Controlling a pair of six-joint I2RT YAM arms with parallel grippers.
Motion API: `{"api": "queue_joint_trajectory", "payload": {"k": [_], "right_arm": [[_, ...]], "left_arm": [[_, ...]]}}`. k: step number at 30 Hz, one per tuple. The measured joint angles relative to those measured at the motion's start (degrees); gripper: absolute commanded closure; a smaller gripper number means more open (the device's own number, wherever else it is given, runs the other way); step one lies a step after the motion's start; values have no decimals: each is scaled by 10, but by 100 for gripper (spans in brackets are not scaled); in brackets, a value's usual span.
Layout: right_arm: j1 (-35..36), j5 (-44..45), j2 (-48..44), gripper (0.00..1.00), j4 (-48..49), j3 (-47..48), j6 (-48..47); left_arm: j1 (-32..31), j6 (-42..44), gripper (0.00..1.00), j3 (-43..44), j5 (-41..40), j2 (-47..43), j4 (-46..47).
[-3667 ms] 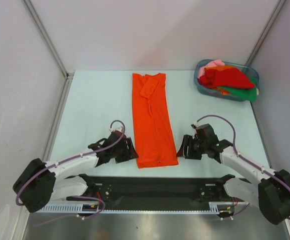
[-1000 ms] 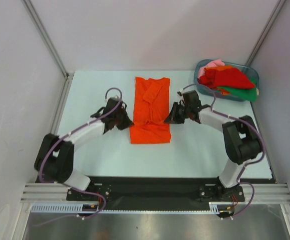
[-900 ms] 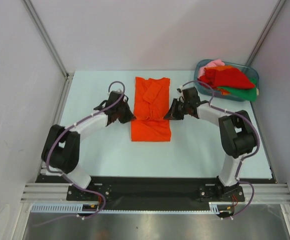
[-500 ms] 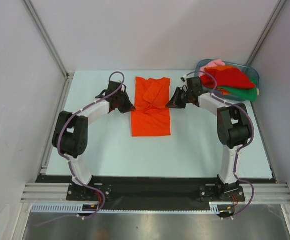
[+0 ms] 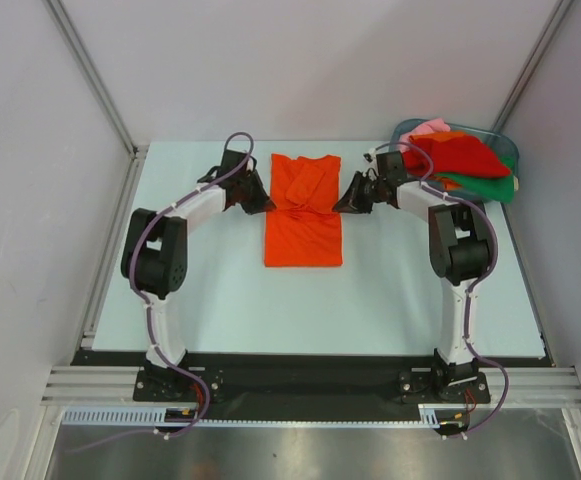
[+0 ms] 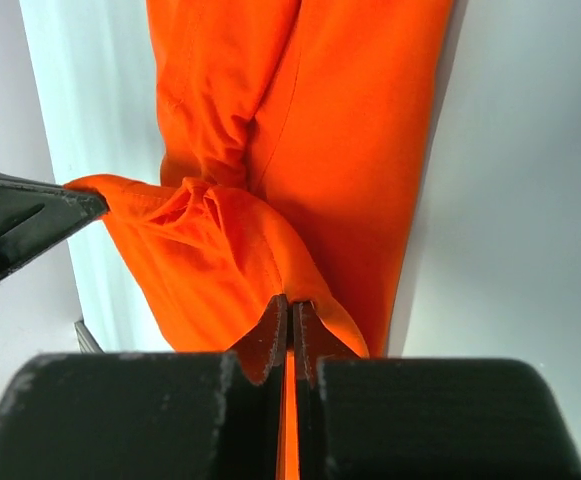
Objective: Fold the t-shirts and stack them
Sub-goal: Fold the tshirt
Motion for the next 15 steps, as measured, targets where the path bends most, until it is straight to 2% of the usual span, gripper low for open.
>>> {"api": "queue_joint_trajectory", "payload": {"k": [3,5,6,8,9,12,15], "right_arm": [[-1,-4,6,99,-1,6,0],[-3,-5,11,83,-3,16,-1],[-5,-6,15,72,-8,24,-4],[-12,-2,29,64,-22,50,-20],[-17,4,35,60,-31,66,-35],[-31,44,42,59,-71,103,-81],[-37,83,22,60,-86,100,-106]], "left_arm": [[1,2,92,15,5,16,-7],[2,6,76,23,5,25,-14],[2,11,70,31,4,30,-26],[2,29,56,60,-15,43,-53],[3,43,53,81,-31,50,-71],[3,76,46,112,-76,45,-96],[0,94,51,86,-93,4,-94]]}}
